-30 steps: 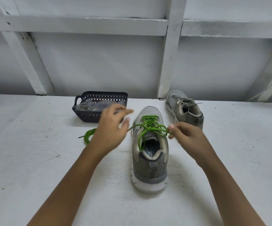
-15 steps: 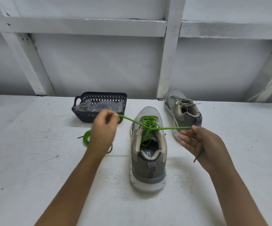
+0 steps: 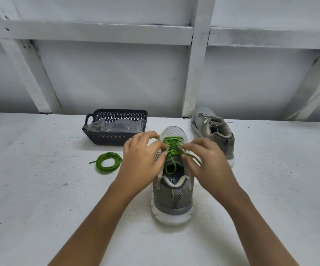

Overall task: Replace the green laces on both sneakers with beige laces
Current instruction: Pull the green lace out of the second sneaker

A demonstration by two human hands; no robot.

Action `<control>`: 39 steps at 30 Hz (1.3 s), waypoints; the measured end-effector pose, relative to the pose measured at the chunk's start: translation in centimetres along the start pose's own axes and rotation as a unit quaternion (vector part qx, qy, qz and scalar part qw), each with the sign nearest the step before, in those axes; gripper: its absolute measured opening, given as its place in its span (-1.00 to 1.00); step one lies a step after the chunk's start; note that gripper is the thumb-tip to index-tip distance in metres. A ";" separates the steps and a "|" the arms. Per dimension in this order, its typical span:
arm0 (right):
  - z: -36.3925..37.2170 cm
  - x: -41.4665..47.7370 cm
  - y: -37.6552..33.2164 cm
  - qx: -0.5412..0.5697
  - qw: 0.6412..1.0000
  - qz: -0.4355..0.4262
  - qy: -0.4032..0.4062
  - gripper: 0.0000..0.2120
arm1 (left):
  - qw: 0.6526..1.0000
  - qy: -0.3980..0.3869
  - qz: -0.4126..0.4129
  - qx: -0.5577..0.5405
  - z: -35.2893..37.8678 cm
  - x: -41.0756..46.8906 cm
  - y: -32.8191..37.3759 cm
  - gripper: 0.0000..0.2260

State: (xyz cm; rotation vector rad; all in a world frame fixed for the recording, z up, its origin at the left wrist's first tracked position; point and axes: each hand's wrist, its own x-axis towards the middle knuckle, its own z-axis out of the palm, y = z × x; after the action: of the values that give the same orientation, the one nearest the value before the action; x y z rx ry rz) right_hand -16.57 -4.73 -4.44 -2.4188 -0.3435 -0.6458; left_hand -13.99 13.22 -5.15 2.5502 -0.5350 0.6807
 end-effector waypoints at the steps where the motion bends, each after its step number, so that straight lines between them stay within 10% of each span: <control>1: 0.2 0.1 -0.2 0.001 1.000 0.005 -0.018 -0.80 | 1.000 0.009 0.003 -0.001 -0.1 0.1 0.0 -0.77; 6: 0.6 0.2 -0.5 0.020 1.000 -0.002 0.003 -0.98 | 0.999 0.036 0.006 -0.009 0.0 -0.1 0.4 -0.81; 11: -1.4 -0.1 0.3 0.227 0.942 0.223 0.105 -0.84 | 0.980 0.130 -0.098 -0.116 -1.6 -0.4 -1.5 -0.79; 15: -2.9 -0.8 1.5 0.192 0.930 0.285 0.133 -0.85 | 0.972 0.137 -0.153 -0.113 -2.3 -1.3 -2.5 -0.76; 21: -1.9 -1.9 1.4 -0.029 0.982 0.119 0.143 -0.78 | 0.993 0.089 -0.049 -0.062 -1.6 -1.1 -1.1 -0.74; 32: 1.3 0.9 -0.3 -0.002 0.999 -0.002 -0.042 -0.82 | 0.982 -0.150 0.043 0.103 -0.5 1.5 1.7 -0.78; 39: 1.4 1.3 -0.6 -0.020 0.998 0.014 -0.060 -0.91 | 0.949 0.085 -0.164 -0.257 -0.8 1.2 2.8 -0.85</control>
State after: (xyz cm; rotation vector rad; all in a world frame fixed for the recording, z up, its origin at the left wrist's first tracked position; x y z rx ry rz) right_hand -15.18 -3.33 -4.43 -2.5013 -0.3483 -0.5010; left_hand -14.61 10.97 -2.98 2.0013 -0.1856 0.5442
